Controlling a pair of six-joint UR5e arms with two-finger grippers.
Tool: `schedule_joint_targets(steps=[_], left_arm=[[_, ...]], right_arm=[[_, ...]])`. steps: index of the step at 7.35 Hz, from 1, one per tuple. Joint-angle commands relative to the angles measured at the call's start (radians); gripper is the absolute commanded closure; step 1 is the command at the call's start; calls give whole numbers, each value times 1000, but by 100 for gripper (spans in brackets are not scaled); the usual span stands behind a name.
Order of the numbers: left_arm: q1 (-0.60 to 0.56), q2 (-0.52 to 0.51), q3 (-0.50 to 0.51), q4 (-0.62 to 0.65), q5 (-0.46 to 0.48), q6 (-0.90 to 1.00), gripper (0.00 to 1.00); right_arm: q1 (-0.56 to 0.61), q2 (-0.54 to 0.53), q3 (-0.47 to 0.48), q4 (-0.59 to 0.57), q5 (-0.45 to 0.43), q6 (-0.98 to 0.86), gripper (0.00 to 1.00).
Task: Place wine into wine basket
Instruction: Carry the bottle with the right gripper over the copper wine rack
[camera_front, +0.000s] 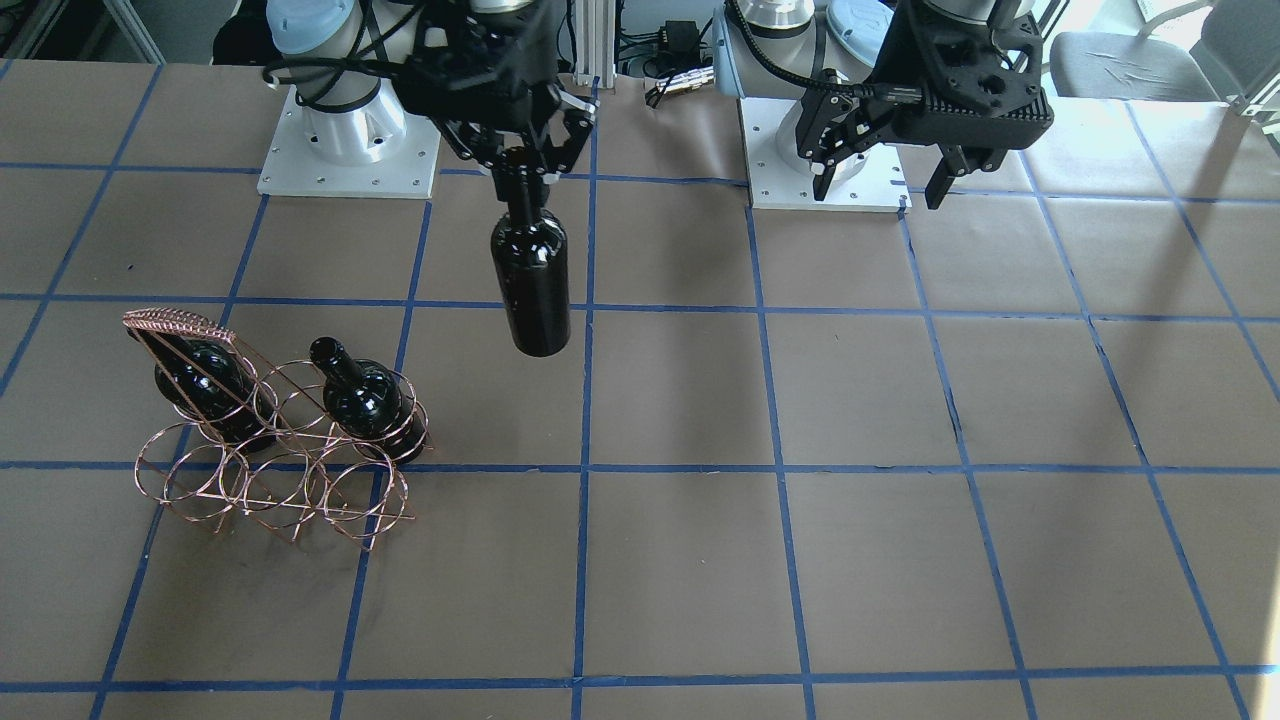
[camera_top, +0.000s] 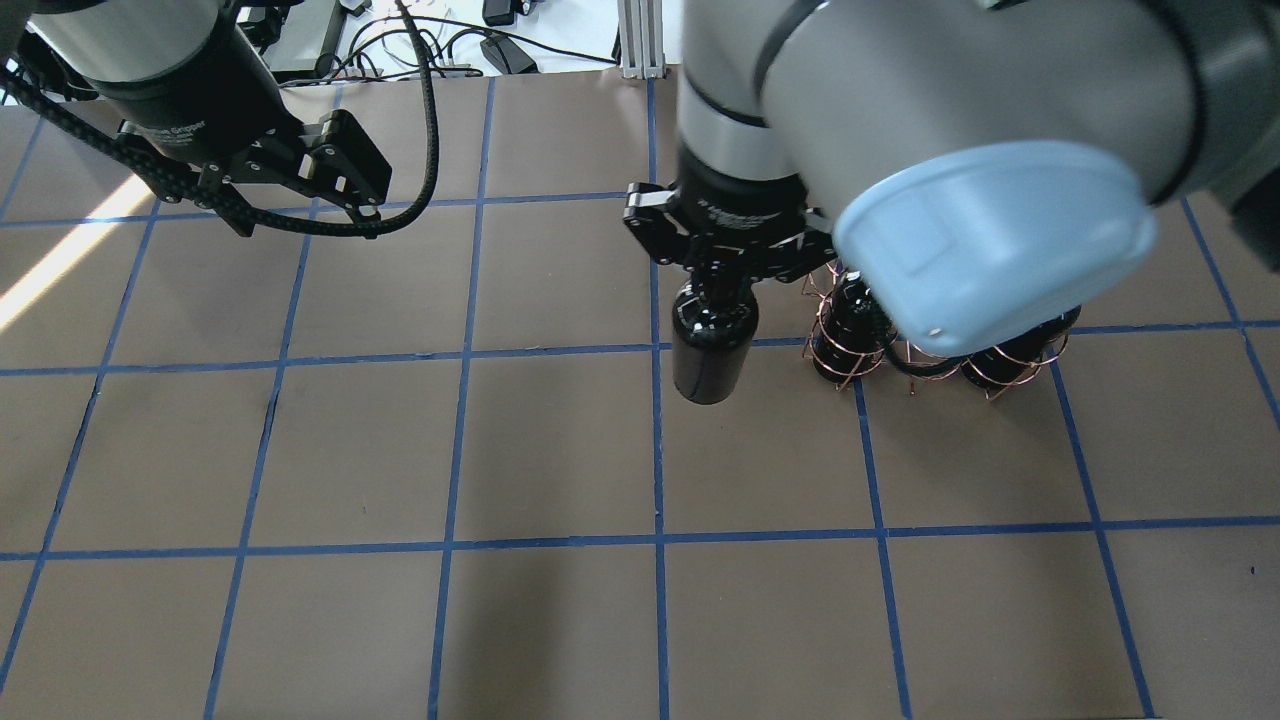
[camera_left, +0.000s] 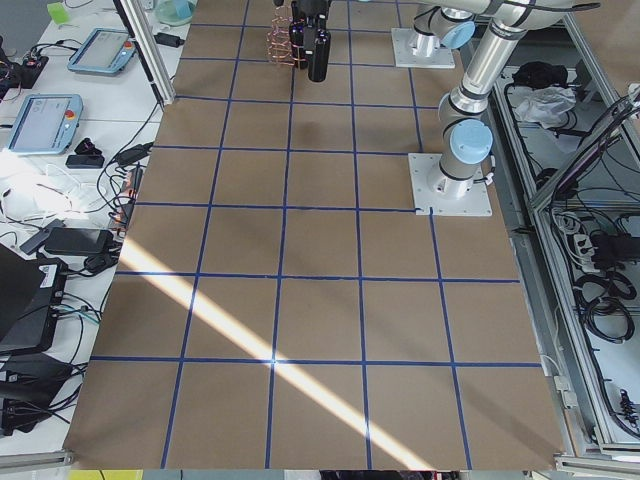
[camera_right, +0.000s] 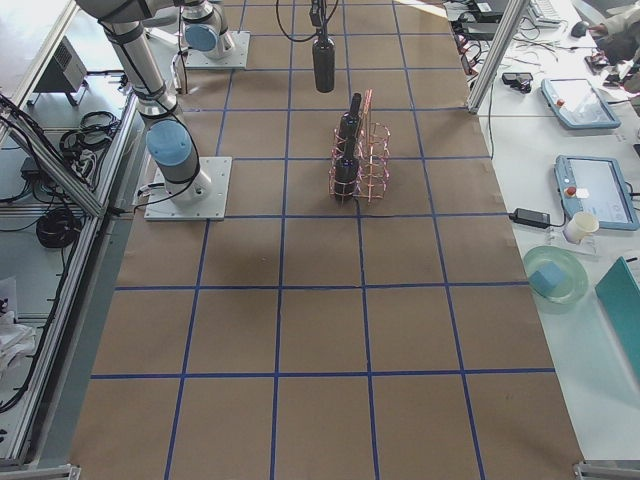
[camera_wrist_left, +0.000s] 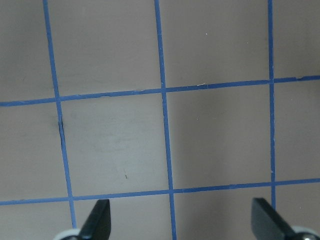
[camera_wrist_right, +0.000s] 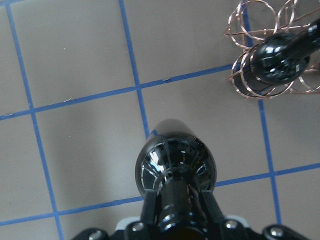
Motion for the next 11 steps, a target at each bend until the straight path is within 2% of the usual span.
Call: schedule_joint_targets(steps=[1,4,5,6,9,11], left_arm=[[1,2,-1,-2,0,0,0],[1,7,-2,-2,11,0,0],[1,7,-2,-2,11,0,0],[1,7,-2,-2,11,0,0],[1,7,-2,-1,11,0,0],[1,7,-2,-1,11,0,0]], right_arm=[[-184,-73,-21,129,2,-260,100],[-407,-74,-30,177,-9,-535,100],[-436,-71,-30,177,-8,-586,100],[-453,-55,-29,167,5,-606,100],[-466,14,-27,14,3,-591,100],[-466,56,-16,10,6,-606,100]])
